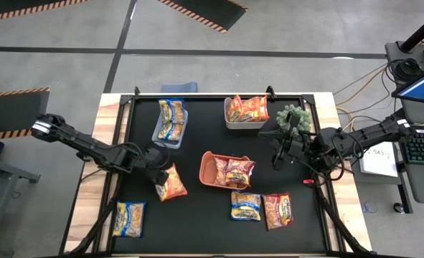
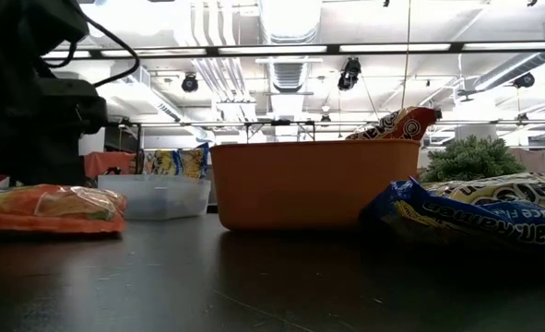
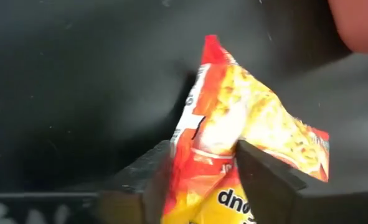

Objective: Sort Maruchan noodles
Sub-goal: Put the orange noodle packet into the white bin

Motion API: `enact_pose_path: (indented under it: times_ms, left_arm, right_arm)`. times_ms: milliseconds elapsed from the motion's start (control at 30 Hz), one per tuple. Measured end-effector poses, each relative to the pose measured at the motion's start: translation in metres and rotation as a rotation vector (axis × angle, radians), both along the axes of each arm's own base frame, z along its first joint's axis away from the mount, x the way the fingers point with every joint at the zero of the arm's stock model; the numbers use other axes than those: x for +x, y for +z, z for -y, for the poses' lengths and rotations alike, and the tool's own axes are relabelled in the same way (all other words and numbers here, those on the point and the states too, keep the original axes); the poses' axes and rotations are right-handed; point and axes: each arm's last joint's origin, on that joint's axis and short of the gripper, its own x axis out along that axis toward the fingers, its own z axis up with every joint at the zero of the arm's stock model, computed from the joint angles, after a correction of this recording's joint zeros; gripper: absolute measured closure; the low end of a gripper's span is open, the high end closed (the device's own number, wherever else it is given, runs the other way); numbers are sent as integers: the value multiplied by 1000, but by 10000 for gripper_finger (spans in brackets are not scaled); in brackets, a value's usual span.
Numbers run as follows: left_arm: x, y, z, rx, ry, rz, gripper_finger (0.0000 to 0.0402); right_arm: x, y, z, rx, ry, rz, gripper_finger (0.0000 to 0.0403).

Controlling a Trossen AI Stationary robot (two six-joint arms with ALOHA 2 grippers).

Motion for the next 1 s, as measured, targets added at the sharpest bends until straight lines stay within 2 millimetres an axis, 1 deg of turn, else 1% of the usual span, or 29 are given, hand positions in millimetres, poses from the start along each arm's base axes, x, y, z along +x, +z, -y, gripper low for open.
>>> enact_pose_path:
  times_ms: [300, 333, 500, 600, 700, 767, 867, 1000]
  left_arm:
    - [5, 20, 2, 42, -64, -27, 384]
    - [6, 22, 2, 52, -70, -26, 392]
    - [12, 35, 3, 105, -142, 10, 393]
    - [11, 42, 4, 98, -192, -18, 399]
    - [10, 45, 10, 60, -313, -30, 400]
    - [8, 45, 17, 42, -381, -36, 401]
    - [1, 37, 28, 15, -454, -74, 401]
    - [-9, 23, 41, 14, -475, -134, 401]
  right_arm:
    - [0, 0, 0, 8, 1, 2, 394]
    - [0, 0, 0, 8, 1, 2, 394]
    - [0, 0, 0, 15, 3, 1, 394]
    - [0, -1, 0, 39, 7, 2, 394]
    - [0, -1, 0, 90, 14, 0, 394]
    - [5, 2, -1, 134, 20, -10, 394]
    - [16, 4, -3, 185, 17, -35, 394]
    - [44, 3, -2, 245, -12, -76, 394]
